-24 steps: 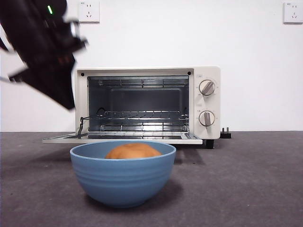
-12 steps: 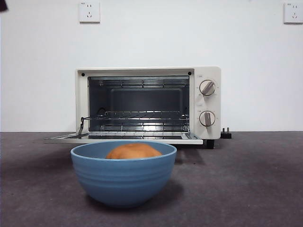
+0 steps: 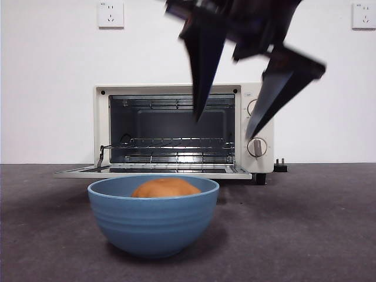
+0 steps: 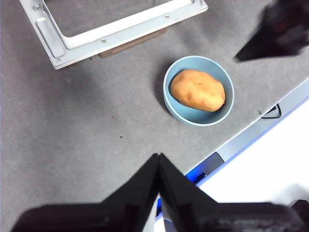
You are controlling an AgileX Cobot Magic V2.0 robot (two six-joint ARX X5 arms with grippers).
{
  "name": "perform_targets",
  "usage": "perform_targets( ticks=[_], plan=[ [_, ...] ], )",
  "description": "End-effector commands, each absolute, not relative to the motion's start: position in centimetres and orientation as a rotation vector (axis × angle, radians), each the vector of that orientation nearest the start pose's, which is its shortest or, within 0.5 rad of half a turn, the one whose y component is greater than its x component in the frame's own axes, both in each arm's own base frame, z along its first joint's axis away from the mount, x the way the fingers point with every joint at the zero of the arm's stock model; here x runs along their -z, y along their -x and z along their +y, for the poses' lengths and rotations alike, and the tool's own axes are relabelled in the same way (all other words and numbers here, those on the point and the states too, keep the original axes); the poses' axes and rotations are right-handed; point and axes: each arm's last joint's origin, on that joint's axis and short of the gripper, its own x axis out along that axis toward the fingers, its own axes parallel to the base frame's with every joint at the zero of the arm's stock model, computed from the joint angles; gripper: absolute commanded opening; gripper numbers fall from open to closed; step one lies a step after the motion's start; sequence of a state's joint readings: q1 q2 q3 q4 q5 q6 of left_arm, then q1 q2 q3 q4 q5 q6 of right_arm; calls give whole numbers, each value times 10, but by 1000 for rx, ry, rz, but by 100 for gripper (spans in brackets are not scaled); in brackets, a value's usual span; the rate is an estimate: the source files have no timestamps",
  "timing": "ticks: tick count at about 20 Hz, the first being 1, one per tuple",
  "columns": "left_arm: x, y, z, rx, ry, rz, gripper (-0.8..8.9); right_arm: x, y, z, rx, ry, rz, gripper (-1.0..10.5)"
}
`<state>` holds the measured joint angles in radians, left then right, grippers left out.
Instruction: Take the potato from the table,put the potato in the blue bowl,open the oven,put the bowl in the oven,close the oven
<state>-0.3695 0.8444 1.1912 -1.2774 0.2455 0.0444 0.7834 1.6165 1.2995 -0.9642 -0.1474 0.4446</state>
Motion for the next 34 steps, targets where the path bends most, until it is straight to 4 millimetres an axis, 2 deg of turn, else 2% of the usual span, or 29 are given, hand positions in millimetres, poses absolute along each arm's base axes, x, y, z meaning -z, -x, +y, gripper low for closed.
perform_targets(
  ticks=[1, 11, 18, 19, 21, 22, 24, 26, 29, 34],
  plan=[
    [-364, -98, -46, 596, -110, 930, -6, -236, -224, 229, -478, 75, 1426, 324],
    [-364, -92, -43, 594, -111, 935, -6, -216, -237, 232, -421, 77, 1446, 318],
    [-364, -92, -43, 594, -111, 935, -6, -193, -245, 237, -414, 83, 1508, 311],
    [-364, -92, -43, 594, -111, 935, -6, -192, -245, 238, -414, 83, 1506, 278],
    [-364, -92, -43, 594, -111, 934, -6, -192, -246, 239, -411, 68, 1497, 87],
    [-364, -92, -43, 594, -111, 935, -6, -192, -246, 238, -404, 63, 1499, 59],
    [-364, -92, -43, 594, -111, 935, -6, -191, -246, 237, -397, 66, 1518, 58],
    [-364, -92, -43, 594, -112, 934, -6, -191, -246, 236, -392, 69, 1526, -16],
    [-364, -92, -43, 594, -112, 934, -6, -191, -245, 236, -377, 62, 1536, -16],
    [-365, -93, -44, 595, -112, 928, -6, -197, -245, 238, -307, -69, 1577, -16]
  ],
)
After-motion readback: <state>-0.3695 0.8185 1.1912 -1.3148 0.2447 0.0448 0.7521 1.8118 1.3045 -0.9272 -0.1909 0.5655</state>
